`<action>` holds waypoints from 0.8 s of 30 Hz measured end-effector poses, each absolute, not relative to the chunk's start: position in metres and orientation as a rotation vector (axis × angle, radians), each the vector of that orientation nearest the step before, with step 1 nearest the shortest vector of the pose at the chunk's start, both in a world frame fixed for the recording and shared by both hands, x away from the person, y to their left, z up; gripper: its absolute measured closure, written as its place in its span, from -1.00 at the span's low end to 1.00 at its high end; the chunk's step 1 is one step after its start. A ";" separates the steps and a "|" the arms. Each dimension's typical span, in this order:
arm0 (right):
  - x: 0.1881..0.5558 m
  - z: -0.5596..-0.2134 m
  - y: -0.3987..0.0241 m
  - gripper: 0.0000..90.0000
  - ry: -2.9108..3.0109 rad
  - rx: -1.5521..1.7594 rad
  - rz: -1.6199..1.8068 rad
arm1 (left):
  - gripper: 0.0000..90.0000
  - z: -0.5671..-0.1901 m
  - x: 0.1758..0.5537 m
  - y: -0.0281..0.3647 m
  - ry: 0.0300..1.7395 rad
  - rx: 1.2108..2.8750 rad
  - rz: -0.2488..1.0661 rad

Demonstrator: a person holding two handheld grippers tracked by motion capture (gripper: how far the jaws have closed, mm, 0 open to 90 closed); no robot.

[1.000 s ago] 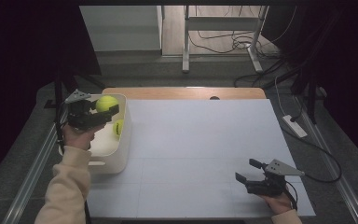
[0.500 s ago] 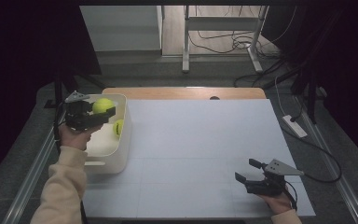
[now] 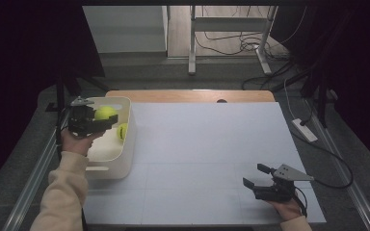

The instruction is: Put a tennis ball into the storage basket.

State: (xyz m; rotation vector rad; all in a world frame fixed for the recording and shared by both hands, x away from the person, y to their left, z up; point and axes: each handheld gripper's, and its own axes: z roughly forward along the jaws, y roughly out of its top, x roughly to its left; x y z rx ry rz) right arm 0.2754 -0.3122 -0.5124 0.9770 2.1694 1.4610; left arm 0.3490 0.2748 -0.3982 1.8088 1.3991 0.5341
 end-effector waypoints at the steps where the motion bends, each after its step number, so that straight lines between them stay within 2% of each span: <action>1: 0.276 -0.512 -0.312 -0.66 2.171 0.978 1.458 | -0.40 -0.399 0.349 0.275 1.400 1.808 0.531; 11: 0.275 -0.512 -0.313 -0.66 2.170 0.975 1.457 | -0.42 -0.399 0.348 0.275 1.398 1.812 0.540; 18: 0.275 -0.512 -0.313 -0.66 2.170 0.976 1.455 | -0.72 -0.393 0.343 0.276 1.349 1.733 0.545; 24: 0.275 -0.512 -0.313 -0.66 2.170 0.977 1.454 | -0.80 -0.389 0.336 0.273 1.274 1.704 0.545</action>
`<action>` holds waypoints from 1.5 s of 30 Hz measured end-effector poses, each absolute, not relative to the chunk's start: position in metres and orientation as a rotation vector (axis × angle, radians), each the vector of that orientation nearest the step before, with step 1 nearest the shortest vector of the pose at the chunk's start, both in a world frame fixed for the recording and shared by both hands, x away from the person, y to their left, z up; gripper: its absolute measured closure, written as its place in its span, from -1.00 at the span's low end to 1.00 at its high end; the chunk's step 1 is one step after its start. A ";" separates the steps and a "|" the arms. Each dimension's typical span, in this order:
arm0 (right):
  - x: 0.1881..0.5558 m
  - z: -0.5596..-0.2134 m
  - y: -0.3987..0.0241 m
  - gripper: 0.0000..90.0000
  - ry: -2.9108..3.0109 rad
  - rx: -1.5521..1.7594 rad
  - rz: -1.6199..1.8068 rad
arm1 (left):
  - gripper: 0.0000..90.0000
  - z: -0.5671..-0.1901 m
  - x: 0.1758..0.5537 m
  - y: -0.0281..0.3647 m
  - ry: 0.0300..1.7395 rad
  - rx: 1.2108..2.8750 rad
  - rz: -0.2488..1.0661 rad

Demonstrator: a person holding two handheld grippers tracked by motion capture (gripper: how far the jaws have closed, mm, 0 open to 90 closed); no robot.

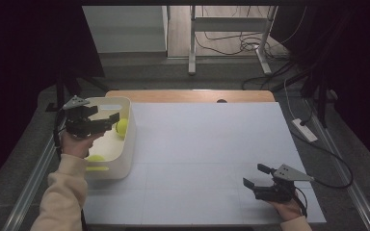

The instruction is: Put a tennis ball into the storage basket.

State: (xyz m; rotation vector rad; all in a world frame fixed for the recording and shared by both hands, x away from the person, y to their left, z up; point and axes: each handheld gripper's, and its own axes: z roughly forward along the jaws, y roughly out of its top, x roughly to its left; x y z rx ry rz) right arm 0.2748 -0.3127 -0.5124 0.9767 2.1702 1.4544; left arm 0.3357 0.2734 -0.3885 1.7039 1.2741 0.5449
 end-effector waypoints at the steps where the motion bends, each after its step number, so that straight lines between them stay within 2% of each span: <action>1: 0.275 -0.512 -0.313 -0.66 2.169 0.976 1.457 | -0.81 -0.388 0.334 0.272 1.252 1.700 0.540; 12: 0.274 -0.512 -0.313 -0.66 2.168 0.982 1.455 | -0.83 -0.387 0.325 0.256 1.118 1.716 0.476; 45: 0.269 -0.511 -0.317 -0.66 2.151 0.990 1.451 | -0.80 -0.407 0.301 0.189 0.877 1.773 0.297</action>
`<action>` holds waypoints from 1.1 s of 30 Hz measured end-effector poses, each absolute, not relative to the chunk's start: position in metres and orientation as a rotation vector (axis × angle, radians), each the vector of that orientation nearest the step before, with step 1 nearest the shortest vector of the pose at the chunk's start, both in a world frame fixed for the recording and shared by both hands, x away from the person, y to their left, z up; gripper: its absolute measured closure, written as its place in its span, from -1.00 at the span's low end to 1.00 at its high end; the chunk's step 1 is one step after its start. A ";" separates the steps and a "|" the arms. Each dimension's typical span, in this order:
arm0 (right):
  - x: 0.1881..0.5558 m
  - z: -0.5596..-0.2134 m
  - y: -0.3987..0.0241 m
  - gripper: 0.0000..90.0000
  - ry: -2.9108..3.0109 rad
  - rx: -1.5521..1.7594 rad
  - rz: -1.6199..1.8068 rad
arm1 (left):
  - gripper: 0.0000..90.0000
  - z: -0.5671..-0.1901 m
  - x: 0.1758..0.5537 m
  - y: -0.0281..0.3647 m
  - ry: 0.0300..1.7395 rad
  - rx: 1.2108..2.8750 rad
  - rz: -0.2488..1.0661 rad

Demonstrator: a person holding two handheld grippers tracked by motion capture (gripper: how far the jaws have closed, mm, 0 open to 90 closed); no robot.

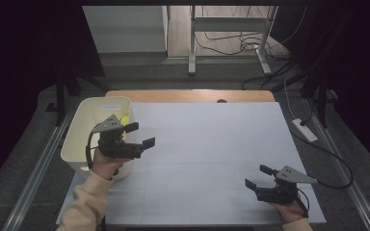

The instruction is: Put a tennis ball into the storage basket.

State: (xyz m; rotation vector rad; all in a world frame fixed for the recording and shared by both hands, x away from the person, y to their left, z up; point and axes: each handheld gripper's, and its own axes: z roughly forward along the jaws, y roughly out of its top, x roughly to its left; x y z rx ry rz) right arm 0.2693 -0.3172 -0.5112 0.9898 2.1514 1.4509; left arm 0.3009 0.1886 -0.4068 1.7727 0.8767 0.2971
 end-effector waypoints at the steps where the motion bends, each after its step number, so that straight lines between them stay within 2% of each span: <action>1: 0.269 -0.511 -0.317 -0.66 2.151 0.990 1.451 | -0.80 -0.408 0.300 0.186 0.873 1.776 0.293; 15: 0.267 -0.511 -0.319 -0.66 2.145 0.998 1.452 | -0.77 -0.426 0.290 0.166 0.792 1.809 0.219; 19: 0.269 -0.512 -0.318 -0.66 2.147 0.997 1.451 | -0.76 -0.430 0.282 0.159 0.769 1.840 0.259; 33: 0.268 -0.512 -0.318 -0.66 2.148 0.997 1.451 | -0.75 -0.445 0.263 0.148 0.701 1.856 0.241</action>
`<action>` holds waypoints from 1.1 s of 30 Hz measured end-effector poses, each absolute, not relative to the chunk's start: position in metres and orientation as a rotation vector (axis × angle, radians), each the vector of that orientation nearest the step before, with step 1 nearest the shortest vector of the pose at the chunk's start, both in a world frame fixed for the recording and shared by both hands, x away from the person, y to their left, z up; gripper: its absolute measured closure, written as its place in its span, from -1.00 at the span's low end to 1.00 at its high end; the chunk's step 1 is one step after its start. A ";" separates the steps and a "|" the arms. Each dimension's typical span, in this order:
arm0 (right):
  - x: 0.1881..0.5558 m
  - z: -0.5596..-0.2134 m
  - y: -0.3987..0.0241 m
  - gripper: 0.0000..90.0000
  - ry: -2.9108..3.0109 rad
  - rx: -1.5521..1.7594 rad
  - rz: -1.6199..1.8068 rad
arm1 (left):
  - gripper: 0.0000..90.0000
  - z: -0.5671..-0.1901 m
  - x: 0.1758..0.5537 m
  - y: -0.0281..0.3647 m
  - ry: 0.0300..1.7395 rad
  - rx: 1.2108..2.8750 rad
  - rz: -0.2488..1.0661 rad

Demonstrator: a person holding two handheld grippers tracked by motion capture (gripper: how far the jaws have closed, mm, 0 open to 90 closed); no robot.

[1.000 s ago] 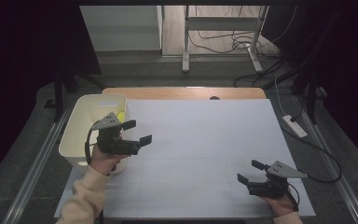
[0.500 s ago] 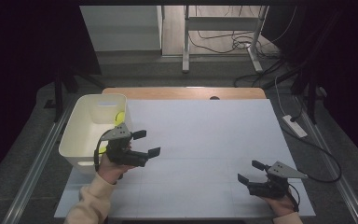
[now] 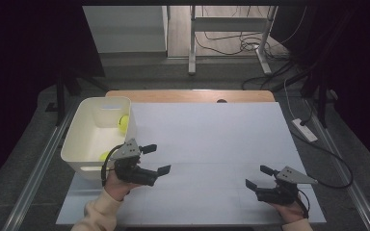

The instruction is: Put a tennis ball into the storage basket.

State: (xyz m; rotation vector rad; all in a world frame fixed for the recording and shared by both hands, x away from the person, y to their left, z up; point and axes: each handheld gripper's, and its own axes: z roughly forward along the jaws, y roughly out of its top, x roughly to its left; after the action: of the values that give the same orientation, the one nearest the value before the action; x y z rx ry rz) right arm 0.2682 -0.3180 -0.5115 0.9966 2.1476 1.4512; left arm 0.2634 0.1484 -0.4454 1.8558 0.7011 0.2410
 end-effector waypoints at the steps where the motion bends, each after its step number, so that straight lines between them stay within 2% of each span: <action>1: 0.268 -0.512 -0.318 -0.66 2.148 0.997 1.451 | -0.74 -0.447 0.263 0.148 0.703 1.856 0.247; 12: 0.268 -0.512 -0.318 -0.66 2.150 0.995 1.451 | -0.75 -0.478 0.260 0.152 0.726 1.879 0.243; 33: 0.267 -0.512 -0.317 -0.66 2.157 0.982 1.458 | -0.78 -0.513 0.258 0.163 0.806 1.943 0.213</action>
State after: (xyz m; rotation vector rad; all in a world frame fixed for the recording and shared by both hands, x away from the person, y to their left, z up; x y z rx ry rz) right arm 0.2671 -0.3165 -0.5116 0.9815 2.1570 1.4577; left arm 0.2576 0.1627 -0.5132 1.9426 0.8063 0.2131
